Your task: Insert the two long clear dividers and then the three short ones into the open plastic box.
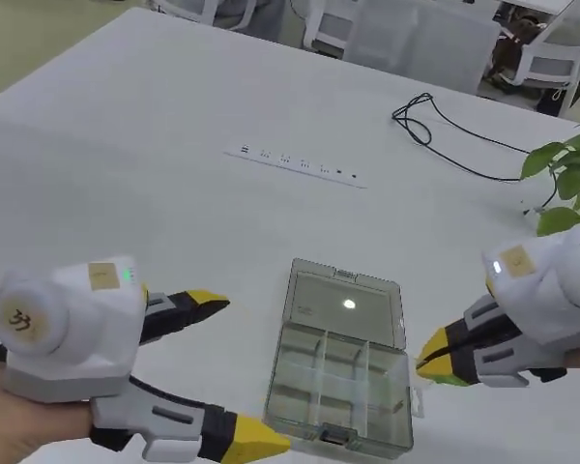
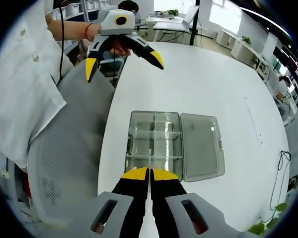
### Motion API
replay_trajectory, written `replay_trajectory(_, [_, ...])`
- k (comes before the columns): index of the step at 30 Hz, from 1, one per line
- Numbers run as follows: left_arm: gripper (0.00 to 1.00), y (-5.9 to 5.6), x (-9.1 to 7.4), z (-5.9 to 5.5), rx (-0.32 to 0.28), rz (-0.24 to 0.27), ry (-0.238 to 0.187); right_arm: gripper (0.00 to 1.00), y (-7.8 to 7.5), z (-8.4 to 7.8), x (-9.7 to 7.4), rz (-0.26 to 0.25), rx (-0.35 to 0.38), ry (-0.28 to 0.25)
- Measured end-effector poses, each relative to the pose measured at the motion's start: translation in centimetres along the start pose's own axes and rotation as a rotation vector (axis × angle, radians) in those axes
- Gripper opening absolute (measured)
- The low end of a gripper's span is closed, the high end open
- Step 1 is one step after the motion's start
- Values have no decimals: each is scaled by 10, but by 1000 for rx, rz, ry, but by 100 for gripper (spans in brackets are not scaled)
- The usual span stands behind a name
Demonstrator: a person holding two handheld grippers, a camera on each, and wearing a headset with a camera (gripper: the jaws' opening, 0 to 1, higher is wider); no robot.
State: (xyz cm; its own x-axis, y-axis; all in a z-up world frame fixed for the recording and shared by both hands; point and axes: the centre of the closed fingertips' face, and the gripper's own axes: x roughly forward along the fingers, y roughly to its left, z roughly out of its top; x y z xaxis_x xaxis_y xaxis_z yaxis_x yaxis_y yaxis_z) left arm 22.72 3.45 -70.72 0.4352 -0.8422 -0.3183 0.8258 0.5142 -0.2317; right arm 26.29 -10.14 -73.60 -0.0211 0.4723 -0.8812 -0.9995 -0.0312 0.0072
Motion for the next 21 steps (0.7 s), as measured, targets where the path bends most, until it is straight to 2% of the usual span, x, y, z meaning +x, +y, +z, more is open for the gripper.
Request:
replay_trajectory(8, [100, 2, 1, -3, -1, 0, 8, 3, -6, -12, 18, 2, 10, 30])
replay_trajectory(21, [100, 4, 2, -3, -3, 2, 7, 3, -6, -16, 25, 8, 15, 48])
